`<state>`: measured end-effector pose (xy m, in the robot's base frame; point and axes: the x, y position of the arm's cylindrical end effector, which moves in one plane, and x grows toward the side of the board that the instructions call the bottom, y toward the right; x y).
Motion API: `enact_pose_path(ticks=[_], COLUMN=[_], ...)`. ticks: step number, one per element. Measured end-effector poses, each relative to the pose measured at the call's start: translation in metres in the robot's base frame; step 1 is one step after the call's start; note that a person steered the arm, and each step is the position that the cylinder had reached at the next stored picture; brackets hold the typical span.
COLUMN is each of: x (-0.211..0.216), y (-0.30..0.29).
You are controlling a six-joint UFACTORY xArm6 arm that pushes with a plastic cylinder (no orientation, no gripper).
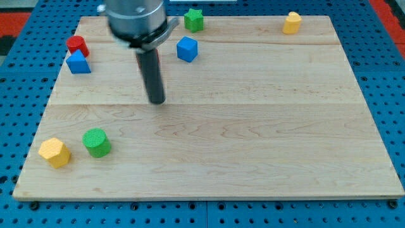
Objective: Push the yellow heart into the green circle
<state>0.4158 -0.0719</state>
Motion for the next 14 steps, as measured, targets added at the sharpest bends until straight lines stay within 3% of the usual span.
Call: enact_pose_path(ticks=[1, 4, 5, 6, 7, 8, 9, 10, 11, 12, 14], x=[-0.050, -0.159, -0.195, -0.220, -0.195, -0.120, -0.118, -0.145, -0.170, -0.151, -0.056], y=[0.060, 0.323, 0.358, 0.290, 0.220, 0.211, 0.226, 0.249, 0.214, 0.174, 0.094])
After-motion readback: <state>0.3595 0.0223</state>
